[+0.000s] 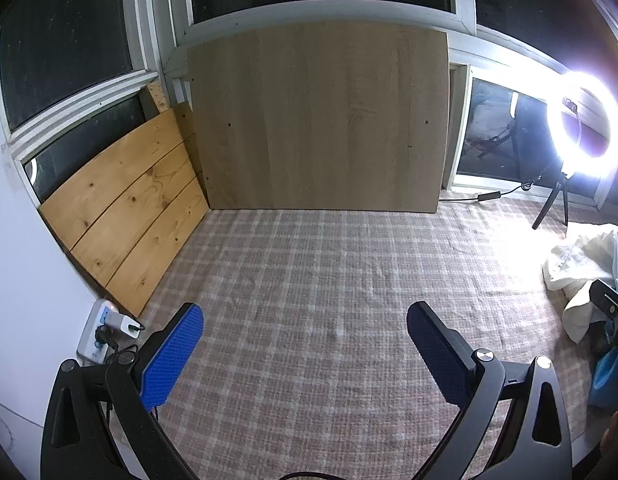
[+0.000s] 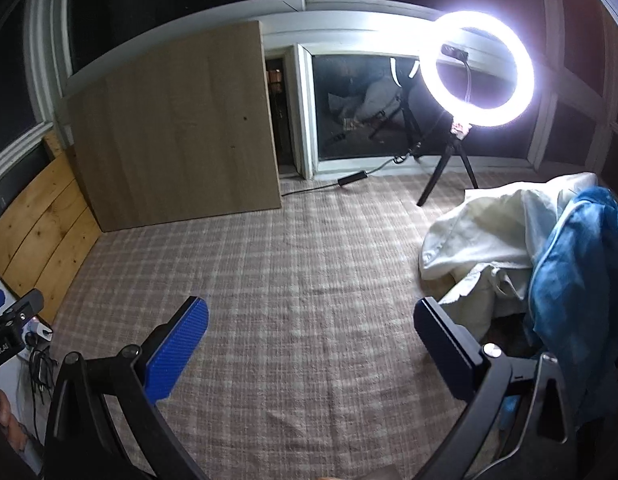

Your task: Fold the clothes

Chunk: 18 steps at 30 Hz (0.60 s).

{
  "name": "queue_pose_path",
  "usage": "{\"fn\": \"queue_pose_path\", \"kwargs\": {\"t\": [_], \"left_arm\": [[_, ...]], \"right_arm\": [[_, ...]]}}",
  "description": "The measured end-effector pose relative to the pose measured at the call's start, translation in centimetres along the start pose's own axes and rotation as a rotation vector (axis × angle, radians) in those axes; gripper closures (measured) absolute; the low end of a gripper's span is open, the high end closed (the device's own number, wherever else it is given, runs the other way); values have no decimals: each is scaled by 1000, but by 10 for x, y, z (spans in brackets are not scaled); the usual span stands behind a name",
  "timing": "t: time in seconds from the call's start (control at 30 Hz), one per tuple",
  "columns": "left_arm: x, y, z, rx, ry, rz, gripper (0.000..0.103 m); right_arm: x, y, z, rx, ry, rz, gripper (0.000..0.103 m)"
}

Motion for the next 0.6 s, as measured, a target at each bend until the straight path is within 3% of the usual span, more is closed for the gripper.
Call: {"fn": "queue_pose_path", "kwargs": {"t": [0.17,0.4,0.6], "left_arm": [[-2,-2,-2,5,0,-9,0],[-2,0,-5,2,5,-24,0],[-4,-2,-6,7,3,-18,0]], "right_arm": [[1,2,6,-54,25,42,0],[3,-3,-7,6,21,23,0],[5,-1,-5,-1,20,26,0]]}}
Point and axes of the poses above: each gripper's, at about its wrist camera, not at the fingertips, and z roughly against the way its jaws point, x to its left, y to its underside, the point moved 2 cm from there along -z, roughly the way its jaws point, and after that the axes turned 7 degrees about x, right-handed, at the moved point
